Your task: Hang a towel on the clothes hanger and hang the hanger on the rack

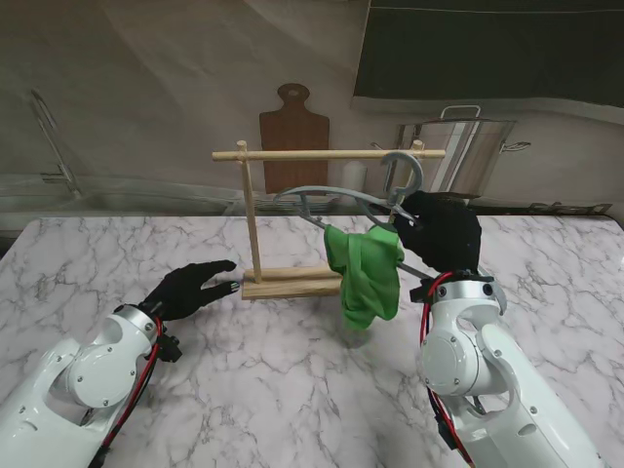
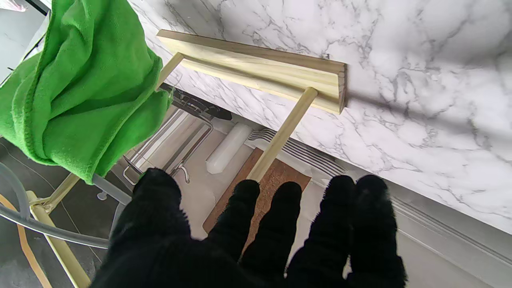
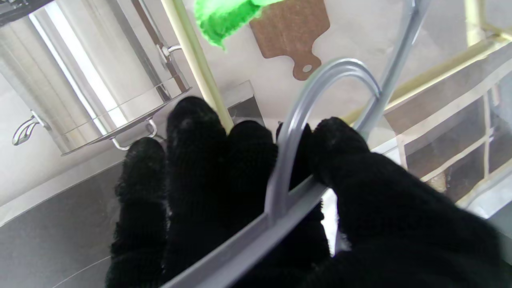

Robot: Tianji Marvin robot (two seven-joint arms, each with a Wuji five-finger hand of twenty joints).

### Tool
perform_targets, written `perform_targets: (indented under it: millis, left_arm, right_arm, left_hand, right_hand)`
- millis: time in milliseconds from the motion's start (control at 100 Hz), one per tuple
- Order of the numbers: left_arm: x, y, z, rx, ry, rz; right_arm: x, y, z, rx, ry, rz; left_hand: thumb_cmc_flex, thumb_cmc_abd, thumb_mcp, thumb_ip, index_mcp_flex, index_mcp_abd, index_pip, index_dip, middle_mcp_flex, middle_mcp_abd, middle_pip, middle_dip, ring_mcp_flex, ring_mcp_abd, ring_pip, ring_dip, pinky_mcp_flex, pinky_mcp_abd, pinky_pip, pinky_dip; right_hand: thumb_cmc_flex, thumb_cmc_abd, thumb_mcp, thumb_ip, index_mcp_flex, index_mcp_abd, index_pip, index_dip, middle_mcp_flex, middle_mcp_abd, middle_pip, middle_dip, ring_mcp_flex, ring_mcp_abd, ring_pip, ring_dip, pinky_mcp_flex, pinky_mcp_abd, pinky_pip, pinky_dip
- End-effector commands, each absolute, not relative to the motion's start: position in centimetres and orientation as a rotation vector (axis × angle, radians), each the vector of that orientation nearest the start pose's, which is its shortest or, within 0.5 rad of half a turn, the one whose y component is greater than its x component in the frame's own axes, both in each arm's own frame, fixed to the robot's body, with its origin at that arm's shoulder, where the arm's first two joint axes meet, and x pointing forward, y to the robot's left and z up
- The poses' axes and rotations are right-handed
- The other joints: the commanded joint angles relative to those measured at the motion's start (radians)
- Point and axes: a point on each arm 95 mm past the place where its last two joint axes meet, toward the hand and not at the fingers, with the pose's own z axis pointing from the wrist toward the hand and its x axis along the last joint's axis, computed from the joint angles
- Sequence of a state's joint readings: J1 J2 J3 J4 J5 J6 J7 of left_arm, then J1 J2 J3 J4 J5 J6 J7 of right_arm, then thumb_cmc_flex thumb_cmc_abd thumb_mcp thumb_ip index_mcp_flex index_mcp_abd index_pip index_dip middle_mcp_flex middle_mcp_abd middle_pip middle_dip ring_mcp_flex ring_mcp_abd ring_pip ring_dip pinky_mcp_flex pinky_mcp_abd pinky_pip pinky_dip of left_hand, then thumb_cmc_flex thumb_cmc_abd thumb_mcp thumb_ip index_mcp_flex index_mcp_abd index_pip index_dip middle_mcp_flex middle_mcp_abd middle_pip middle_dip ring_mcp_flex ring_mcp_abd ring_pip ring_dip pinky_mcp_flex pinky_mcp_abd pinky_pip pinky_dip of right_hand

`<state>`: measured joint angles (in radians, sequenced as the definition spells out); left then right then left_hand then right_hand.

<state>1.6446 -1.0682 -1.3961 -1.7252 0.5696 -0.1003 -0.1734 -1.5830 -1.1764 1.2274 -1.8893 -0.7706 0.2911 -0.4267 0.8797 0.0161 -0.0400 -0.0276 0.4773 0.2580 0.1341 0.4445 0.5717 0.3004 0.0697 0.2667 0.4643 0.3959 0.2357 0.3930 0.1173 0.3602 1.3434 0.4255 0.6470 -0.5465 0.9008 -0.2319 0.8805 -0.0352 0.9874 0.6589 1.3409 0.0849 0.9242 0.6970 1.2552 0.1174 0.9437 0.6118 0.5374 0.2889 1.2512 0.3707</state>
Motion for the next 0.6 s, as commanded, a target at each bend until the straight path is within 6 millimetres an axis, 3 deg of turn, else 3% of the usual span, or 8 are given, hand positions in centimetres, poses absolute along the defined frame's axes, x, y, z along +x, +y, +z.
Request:
perform_targets:
  millis: [0, 240, 590]
  left_arm:
    - [39.2, 3.7, -29.1, -1.579, 1.390, -1.733]
    - [39.2, 4.0, -29.0, -1.592, 1.371, -1.763]
    - [39.1, 4.3, -29.0, -1.598, 1.365, -1.758]
  right_arm:
    - [39.0, 2.4, -18.8, 1.158, 0.649, 1.764]
    - [40.9, 4.8, -18.5, 1.147, 0.631, 1.707]
    - [43.0, 7.5, -19.4, 1.219, 0.642, 1.689]
  left_hand:
    - [0.020, 0.048, 0.001, 0.005, 0.032, -0.010, 0.016, 0.019, 0.023, -0.011, 0.004, 0.012, 0.018, -0.019, 0.004, 0.014, 0.006, 0.019, -0.718, 0.020]
    - [0.027, 0.050, 0.002, 0.006, 0.058, -0.006, 0.025, 0.028, 0.052, -0.011, 0.008, 0.016, 0.028, -0.018, 0.008, 0.016, 0.011, 0.018, -0.706, 0.026]
    - [0.030, 0.050, 0.001, 0.006, 0.067, -0.002, 0.026, 0.035, 0.060, -0.008, 0.007, 0.019, 0.029, -0.018, 0.008, 0.017, 0.013, 0.014, -0.700, 0.028]
  right_hand:
    - [0.022, -0.021, 0.055, -0.020, 0.039, 0.007, 0.041, -0.025, 0.064, 0.023, 0.065, -0.009, 0.058, -0.032, 0.046, -0.008, 0.022, 0.004, 0.038, 0.019]
    - [0.010, -0.072, 0.103, -0.009, 0.070, 0.037, 0.055, -0.073, 0.117, 0.005, 0.069, -0.029, 0.062, -0.047, 0.129, -0.001, 0.078, -0.002, 0.070, 0.018]
    - [0.011, -0.069, 0.105, -0.003, 0.069, 0.041, 0.057, -0.080, 0.118, -0.005, 0.085, -0.034, 0.062, -0.053, 0.145, -0.006, 0.084, -0.006, 0.077, 0.016]
